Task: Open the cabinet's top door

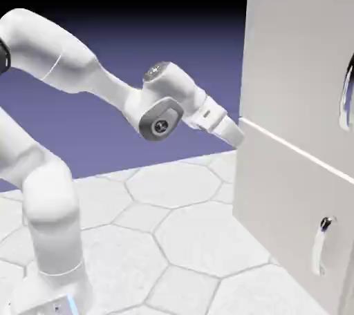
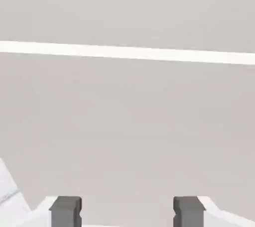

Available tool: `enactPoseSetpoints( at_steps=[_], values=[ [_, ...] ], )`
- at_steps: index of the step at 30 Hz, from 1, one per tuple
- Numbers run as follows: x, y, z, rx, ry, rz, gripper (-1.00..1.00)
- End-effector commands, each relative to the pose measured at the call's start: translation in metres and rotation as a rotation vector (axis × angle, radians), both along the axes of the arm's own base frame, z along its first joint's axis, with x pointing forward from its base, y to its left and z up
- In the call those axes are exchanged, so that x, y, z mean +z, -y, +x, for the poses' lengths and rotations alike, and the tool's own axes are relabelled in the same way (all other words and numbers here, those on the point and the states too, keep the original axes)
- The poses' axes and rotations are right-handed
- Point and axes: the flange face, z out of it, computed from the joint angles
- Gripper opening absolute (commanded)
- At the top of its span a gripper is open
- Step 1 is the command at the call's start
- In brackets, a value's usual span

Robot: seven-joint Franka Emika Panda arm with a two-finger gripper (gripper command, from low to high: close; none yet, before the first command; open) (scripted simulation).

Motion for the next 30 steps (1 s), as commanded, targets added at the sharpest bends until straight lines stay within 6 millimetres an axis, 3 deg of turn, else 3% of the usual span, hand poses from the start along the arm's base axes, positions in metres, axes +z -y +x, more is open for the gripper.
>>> enactPoseSetpoints(
  at_steps=[1, 9, 17, 24, 30],
  values=[
    [0.011, 0.000, -0.001, 0.047, 0.026, -0.048, 0.00],
    [0.091, 0.009, -0.013, 0.364, 0.236, -0.454, 0.00],
    [0.155, 0.038, -0.033, 0.579, 0.418, -0.890, 0.00],
    [0.189, 0.079, -0.048, 0.692, 0.523, -1.285, 0.00],
    [0.201, 0.123, -0.053, 0.751, 0.557, -1.622, 0.00]
  ],
)
